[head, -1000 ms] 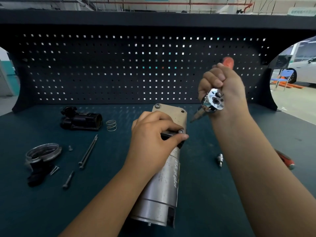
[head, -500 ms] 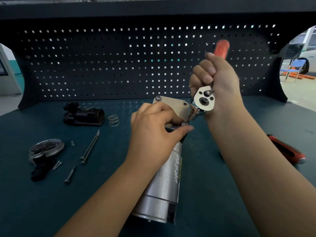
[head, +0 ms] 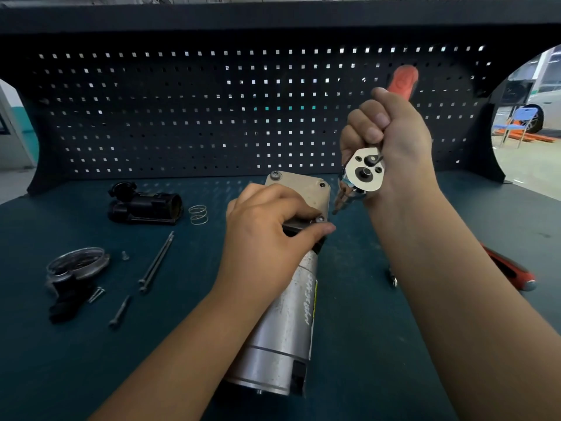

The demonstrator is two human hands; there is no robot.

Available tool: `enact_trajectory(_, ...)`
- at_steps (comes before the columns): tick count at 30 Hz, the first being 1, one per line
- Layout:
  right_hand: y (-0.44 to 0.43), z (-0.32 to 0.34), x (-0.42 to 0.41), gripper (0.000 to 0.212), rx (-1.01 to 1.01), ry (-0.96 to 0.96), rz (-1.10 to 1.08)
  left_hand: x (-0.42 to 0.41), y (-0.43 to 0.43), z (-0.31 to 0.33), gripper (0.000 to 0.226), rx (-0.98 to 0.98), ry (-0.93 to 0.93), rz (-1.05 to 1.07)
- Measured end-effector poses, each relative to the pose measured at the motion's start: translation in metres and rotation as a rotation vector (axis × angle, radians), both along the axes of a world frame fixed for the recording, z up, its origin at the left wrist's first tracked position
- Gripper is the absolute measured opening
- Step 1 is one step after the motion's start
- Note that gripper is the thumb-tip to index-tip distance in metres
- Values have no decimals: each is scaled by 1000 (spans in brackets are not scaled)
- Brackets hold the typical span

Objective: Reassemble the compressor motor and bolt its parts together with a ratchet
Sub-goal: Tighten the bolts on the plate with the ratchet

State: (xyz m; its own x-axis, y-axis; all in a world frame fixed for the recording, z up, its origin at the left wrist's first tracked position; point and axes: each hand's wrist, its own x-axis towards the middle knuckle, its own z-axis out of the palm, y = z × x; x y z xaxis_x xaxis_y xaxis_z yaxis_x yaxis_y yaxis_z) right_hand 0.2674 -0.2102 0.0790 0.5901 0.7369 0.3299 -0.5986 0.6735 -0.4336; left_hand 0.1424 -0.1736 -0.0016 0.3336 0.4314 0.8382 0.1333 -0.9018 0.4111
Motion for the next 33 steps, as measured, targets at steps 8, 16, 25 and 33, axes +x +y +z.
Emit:
enact_trajectory(8, 0, 0, 0, 34, 11, 8, 11, 1, 0, 1, 20, -16, 21, 19)
enact_trajectory(16, -1, 0, -6, 36, 32, 26, 45, -1, 0, 1, 21, -74, 17, -9)
enact_trajectory(25, -2, -1, -9, 42, 35, 21, 66, -1, -1, 1, 20, -57, 36, 13)
enact_trajectory(33, 1, -3, -10, 46, 17, 30, 51, -1, -2, 1, 14, -52, 42, 12)
